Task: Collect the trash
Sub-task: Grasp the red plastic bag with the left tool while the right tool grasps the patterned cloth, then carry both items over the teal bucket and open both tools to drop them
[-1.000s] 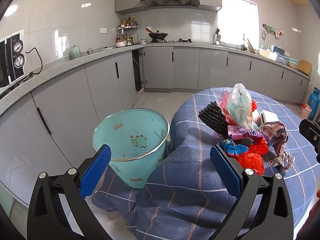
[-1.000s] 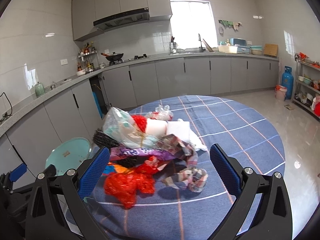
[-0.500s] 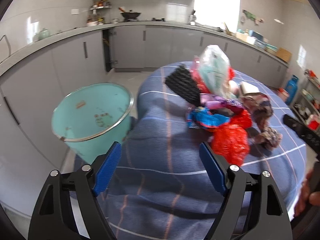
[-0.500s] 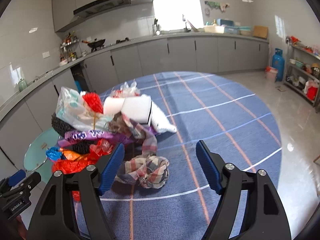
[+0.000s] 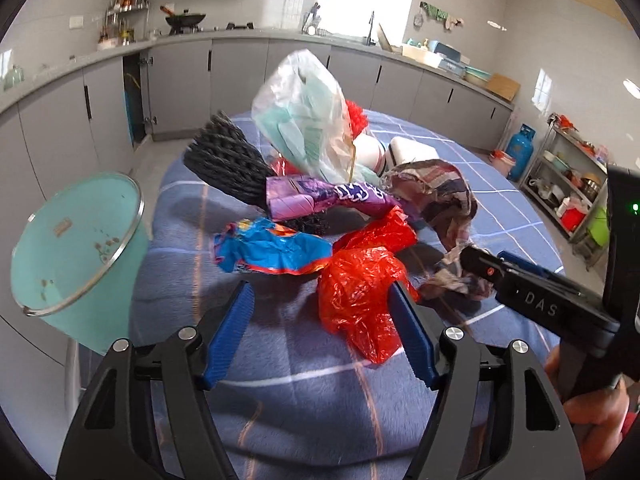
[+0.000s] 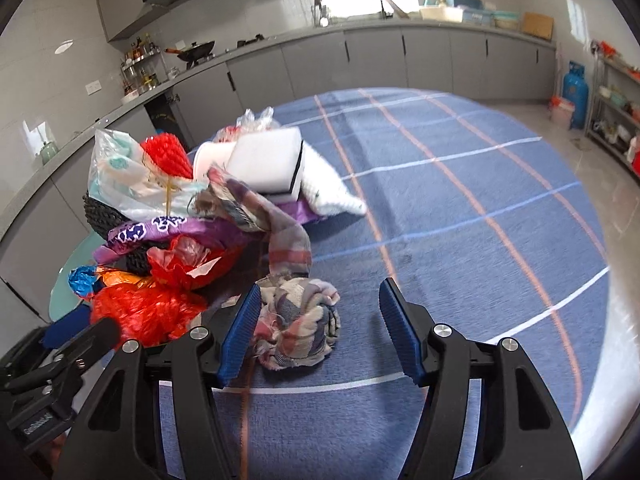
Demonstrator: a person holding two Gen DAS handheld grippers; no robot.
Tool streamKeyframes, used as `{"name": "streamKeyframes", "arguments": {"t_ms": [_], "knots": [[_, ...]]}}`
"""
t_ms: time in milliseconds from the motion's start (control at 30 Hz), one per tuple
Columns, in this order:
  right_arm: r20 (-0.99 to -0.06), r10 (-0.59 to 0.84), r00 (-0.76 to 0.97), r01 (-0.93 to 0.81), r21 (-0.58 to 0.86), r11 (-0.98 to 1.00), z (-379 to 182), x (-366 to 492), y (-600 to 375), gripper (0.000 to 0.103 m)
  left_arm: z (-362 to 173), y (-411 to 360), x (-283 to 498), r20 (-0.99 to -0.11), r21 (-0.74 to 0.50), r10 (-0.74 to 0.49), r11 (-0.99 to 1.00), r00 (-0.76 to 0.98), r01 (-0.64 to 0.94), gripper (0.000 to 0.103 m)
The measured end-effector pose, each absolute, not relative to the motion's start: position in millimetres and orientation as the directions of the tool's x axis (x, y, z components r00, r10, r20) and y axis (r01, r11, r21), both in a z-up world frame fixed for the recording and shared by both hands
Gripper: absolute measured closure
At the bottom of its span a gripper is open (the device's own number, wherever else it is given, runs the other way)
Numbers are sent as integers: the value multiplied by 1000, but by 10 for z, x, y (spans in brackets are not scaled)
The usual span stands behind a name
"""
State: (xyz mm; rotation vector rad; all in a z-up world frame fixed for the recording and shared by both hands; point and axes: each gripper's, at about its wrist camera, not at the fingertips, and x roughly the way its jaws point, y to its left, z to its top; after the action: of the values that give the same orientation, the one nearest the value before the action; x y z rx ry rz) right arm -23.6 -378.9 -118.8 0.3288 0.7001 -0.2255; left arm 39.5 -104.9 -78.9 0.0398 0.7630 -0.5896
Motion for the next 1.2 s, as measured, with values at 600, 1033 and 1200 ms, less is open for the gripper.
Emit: {"name": "streamKeyframes", "arguments": {"t_ms": [600,1033,1200], "knots": [[-533,-82,842,252,255,934,-670,-604,-3645,76,-525,-1012,13,-570,-218,-652,706,500,673,89],[-386,-151,910,244,206,948,-167,-747,-3565,76,144,-395,60,-392,-210,-650,752,651,625,89],[-366,-97,925,178,194,965,-11,-580,-3381,76,323,-20,272,-374,-164,-539,840,755,518,89]]}}
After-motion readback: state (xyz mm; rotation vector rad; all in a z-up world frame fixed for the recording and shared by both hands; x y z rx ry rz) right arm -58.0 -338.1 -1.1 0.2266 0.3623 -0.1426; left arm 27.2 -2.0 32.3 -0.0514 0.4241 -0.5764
